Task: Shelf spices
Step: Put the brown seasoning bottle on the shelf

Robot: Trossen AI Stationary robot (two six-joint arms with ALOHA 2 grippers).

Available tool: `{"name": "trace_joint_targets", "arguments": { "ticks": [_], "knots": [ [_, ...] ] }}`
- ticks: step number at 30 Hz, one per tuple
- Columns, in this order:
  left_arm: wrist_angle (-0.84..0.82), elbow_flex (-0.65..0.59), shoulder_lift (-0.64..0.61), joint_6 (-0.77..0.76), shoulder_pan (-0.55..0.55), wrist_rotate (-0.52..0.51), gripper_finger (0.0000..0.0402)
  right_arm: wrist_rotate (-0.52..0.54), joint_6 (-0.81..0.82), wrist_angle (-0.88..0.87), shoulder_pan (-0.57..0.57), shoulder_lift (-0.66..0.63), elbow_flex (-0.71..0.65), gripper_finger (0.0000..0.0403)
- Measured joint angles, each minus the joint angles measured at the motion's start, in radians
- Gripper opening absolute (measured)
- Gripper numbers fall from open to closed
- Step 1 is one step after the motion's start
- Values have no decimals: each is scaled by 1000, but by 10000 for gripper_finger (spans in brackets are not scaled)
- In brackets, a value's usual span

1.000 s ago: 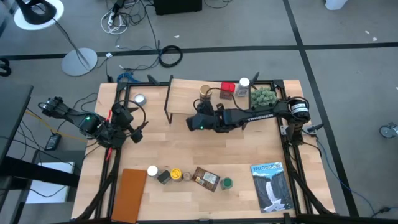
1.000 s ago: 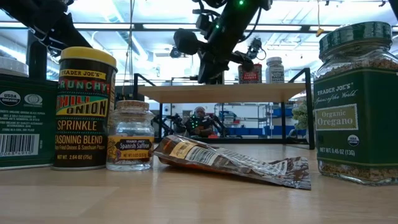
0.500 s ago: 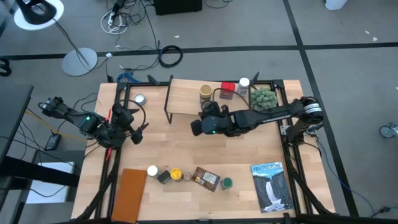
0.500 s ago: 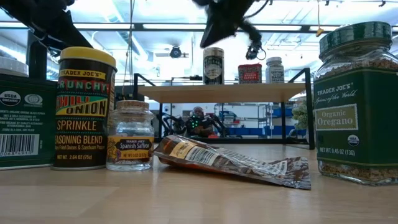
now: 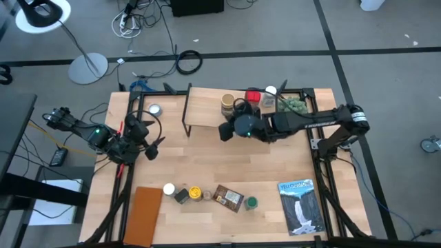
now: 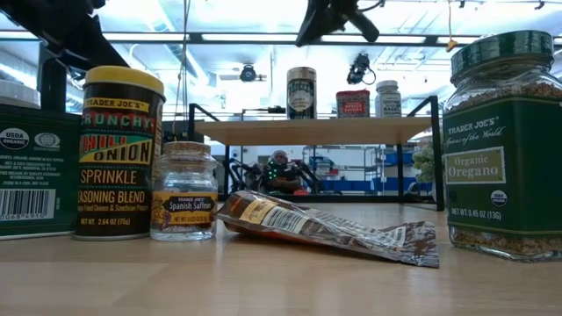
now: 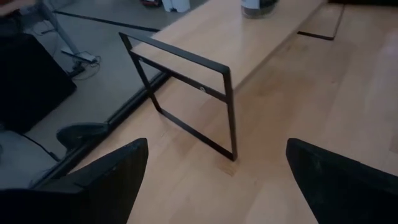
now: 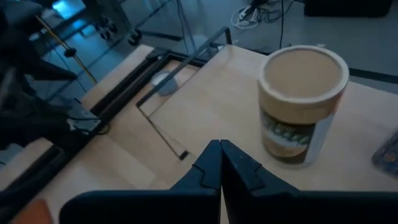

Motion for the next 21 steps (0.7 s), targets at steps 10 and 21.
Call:
{"name": "trace_joint_targets", "arguments": {
  "ticks": [10, 21],
  "knots": [
    [-1, 0, 0, 21, 0, -36, 388, -69, -85, -30, -75, 1, 0, 0],
    [3, 0, 0, 24, 0, -43, 387, -101, -124, -31, -123, 1, 0, 0]
  ]
}}
